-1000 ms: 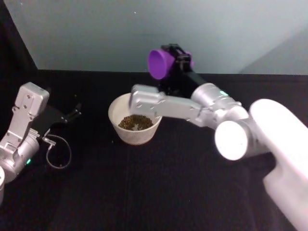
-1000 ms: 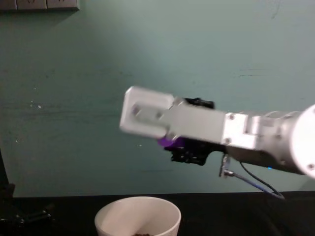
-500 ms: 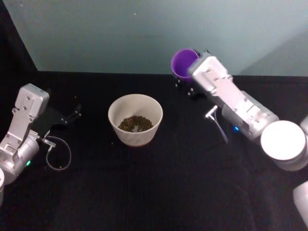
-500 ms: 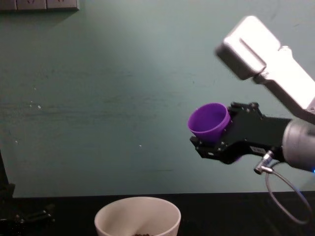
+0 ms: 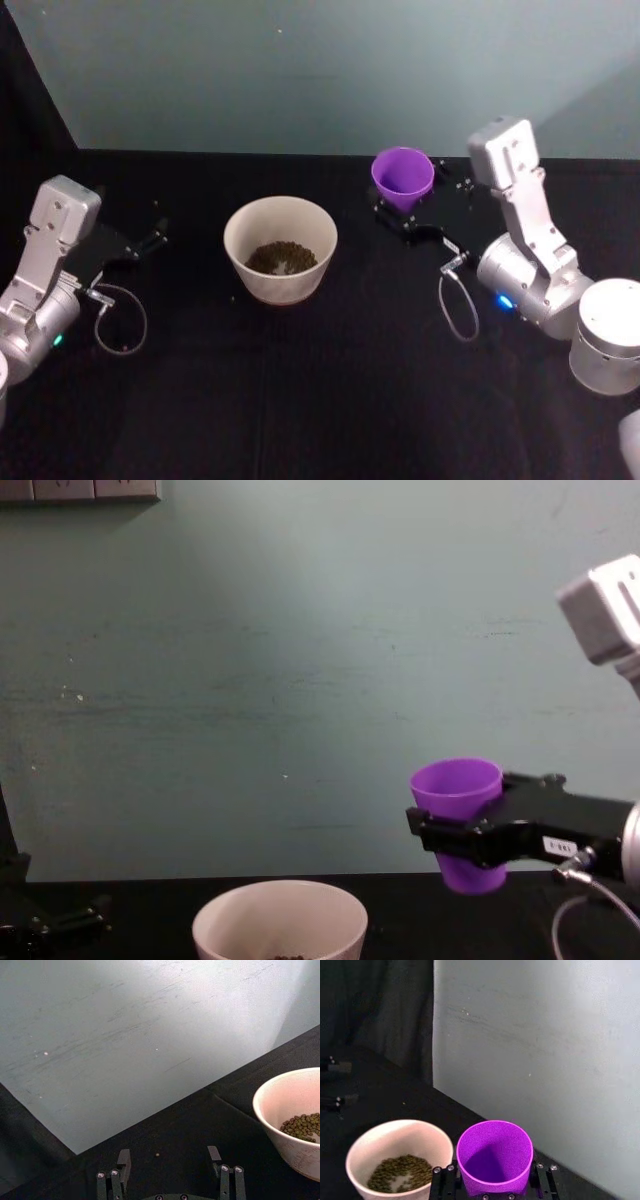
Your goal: Pick up the cup and pour the mung beans from the cup into the bowl.
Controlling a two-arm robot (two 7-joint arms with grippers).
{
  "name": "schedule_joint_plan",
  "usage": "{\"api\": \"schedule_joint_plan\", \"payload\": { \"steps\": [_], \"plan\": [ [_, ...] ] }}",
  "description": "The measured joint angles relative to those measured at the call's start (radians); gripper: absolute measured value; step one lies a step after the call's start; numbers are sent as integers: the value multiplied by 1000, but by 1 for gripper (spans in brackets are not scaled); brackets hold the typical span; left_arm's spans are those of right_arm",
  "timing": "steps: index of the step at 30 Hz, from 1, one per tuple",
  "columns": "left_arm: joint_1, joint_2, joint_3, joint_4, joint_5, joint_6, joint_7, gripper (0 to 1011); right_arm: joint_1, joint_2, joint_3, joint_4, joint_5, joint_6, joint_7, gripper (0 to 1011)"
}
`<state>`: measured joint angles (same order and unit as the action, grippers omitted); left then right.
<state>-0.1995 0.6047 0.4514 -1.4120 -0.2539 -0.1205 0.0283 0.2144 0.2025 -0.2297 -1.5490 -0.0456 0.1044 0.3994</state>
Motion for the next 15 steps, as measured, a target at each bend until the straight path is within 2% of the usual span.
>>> {"api": "schedule_joint_plan", "payload": {
  "steps": [3,5,15],
  "plan": [
    [0,0,0,0,0,0,0,1000,-12,-9,14,10,47,12,8,732],
    [0,0,0,0,0,0,0,1000,-16,-9,16,12,59,15,9,732],
    [0,0,0,0,0,0,0,1000,-18,-3,11,7,63,18,8,732]
  ]
}}
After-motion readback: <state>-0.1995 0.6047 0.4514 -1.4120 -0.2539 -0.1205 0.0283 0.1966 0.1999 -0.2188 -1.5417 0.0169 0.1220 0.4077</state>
